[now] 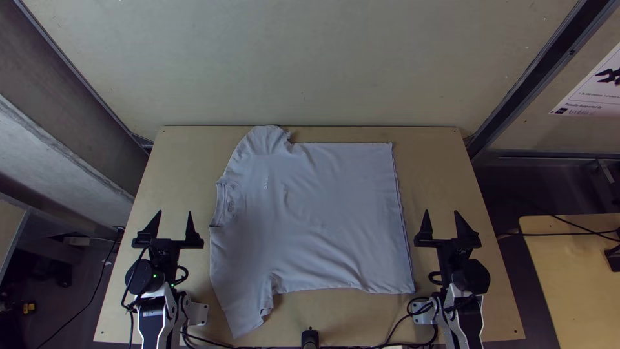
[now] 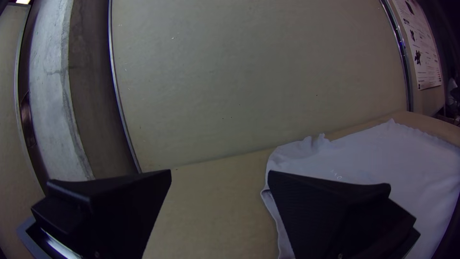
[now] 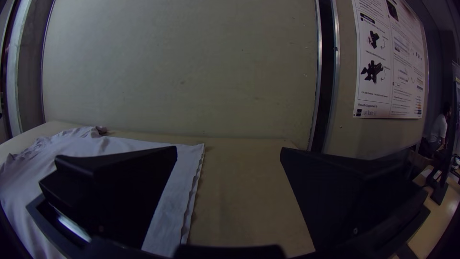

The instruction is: Fold the t-shirt

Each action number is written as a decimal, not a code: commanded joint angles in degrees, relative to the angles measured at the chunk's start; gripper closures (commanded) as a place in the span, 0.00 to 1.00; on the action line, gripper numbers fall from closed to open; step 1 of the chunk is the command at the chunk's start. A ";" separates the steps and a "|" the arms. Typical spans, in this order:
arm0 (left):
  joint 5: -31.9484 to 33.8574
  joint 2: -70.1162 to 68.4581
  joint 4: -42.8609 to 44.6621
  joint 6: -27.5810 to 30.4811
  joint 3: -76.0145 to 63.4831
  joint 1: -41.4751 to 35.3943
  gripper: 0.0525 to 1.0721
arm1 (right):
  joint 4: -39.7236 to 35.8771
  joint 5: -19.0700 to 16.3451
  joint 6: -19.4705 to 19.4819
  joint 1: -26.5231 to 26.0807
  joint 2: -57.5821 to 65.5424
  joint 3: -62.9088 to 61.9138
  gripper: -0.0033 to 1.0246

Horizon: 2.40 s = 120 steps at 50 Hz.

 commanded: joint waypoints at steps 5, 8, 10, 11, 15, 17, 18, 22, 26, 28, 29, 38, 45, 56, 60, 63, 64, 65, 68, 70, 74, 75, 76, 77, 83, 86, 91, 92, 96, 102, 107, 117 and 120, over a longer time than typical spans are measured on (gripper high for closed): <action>0.06 -0.69 -0.91 0.85 -2.76 0.10 0.05 | -0.97 0.21 0.77 -0.08 -0.25 -0.53 0.04; 0.06 -0.69 -0.91 0.85 -2.76 0.19 0.05 | -0.97 0.21 0.77 -0.08 -0.25 -0.53 0.04; 0.06 -0.69 -0.91 0.85 -2.76 0.10 0.05 | -0.97 0.30 0.77 -0.08 -0.25 -0.53 0.04; 0.06 -0.69 -0.91 0.85 -2.76 0.10 0.05 | -0.97 0.30 0.77 -0.08 -0.25 -0.53 0.04; 0.06 -0.69 -0.91 0.85 -2.76 0.10 0.05 | -0.97 0.21 0.77 -0.08 -0.25 -0.53 0.04; 0.06 -0.69 -0.91 0.85 -2.76 0.19 0.05 | -0.97 0.30 0.77 -0.08 -0.25 -0.53 0.04; 0.06 -0.69 -0.91 0.85 -2.76 0.10 0.05 | -0.97 0.21 0.77 -0.08 -0.25 -0.53 0.04; 0.06 -0.69 -0.91 0.85 -2.76 0.10 0.05 | -0.97 0.21 1.03 0.01 -0.25 -0.53 0.04; 0.06 -0.69 -0.91 0.85 -2.76 -0.25 0.05 | -0.97 0.21 1.03 0.36 -0.25 -0.53 0.04; 0.06 -0.69 -0.91 0.85 -2.76 -0.16 0.05 | -0.97 0.21 1.03 0.36 -0.25 -0.53 0.04; 0.06 -0.69 -0.91 0.85 -2.76 -0.25 0.05 | -0.97 0.30 1.03 0.36 -0.25 -0.53 0.04; 0.06 -0.69 -1.09 0.68 -2.76 -0.43 0.05 | -0.97 0.30 0.86 -0.52 -0.25 -0.53 0.04; -0.73 -0.69 -1.09 0.06 -2.76 0.71 0.05 | -0.88 0.30 1.21 -0.34 -0.25 -0.53 0.04; -0.90 -0.78 -1.26 -0.55 -1.09 2.47 0.05 | -0.44 0.48 3.23 -2.10 -0.34 1.84 0.04; -0.90 -0.69 -1.44 -0.73 0.58 2.30 0.05 | 0.96 0.48 3.14 -2.01 -0.34 3.77 0.04; -0.90 -0.69 -0.65 -0.73 1.81 1.95 0.05 | 1.84 0.48 3.14 -1.92 -0.25 5.53 0.04; -0.81 -0.69 -0.47 -0.73 2.25 1.77 0.05 | 2.19 0.48 3.06 -1.92 -0.25 6.15 0.04; -0.81 -0.60 -0.47 -0.73 2.77 1.59 0.05 | 2.54 0.48 2.97 -1.84 -0.08 6.76 0.04; -0.81 -0.51 0.41 -0.73 4.00 1.07 0.05 | 3.34 0.48 2.53 -1.31 0.19 8.69 0.04; -0.81 -0.42 0.85 -0.73 4.88 0.71 0.05 | 3.69 0.48 2.00 -1.04 0.63 10.01 0.04; -0.81 0.01 3.40 -0.38 6.03 -0.25 0.05 | 5.09 0.48 0.86 -0.87 1.94 11.95 0.04; -0.81 0.10 4.36 -0.02 6.03 -0.60 0.05 | 5.44 0.48 0.42 -0.87 2.12 12.30 0.04; -0.73 0.10 5.42 0.33 6.03 -0.87 0.05 | 5.88 0.48 0.07 -0.87 2.47 12.65 0.04; -0.73 0.10 6.91 0.68 6.03 -1.22 0.05 | 6.24 0.48 -0.20 -0.87 2.65 13.00 0.04; -0.55 2.12 11.22 2.17 7.70 -3.24 0.05 | 10.63 0.48 -1.78 -0.61 4.93 15.29 0.04; -0.55 4.06 12.10 2.17 9.45 -3.59 0.05 | 12.65 0.48 -2.31 0.01 7.31 16.87 0.04; -0.55 8.72 13.77 1.91 13.41 -3.68 0.05 | 14.67 0.48 -2.66 0.98 12.40 20.47 0.04; -0.55 9.68 14.03 1.73 14.37 -3.68 0.05 | 14.94 0.48 -2.66 0.98 13.55 21.35 0.04; -0.55 14.08 14.38 1.03 18.77 -3.86 0.05 | 16.17 0.48 -2.57 1.24 17.50 24.34 0.04; -0.55 20.84 15.09 0.33 25.45 -4.03 0.05 | 17.66 0.48 -2.57 2.12 24.01 29.26 0.04; -0.64 27.00 15.35 -0.38 31.34 -4.47 0.05 | 17.93 0.48 -2.39 2.12 29.81 33.83 0.04; -0.90 38.77 15.17 -1.61 42.15 -4.91 0.05 | 17.93 0.48 -2.13 2.12 40.18 42.80 0.04; -1.52 42.20 14.38 -2.31 45.49 -5.26 0.05 | 17.93 0.48 -2.04 2.12 43.25 45.61 0.04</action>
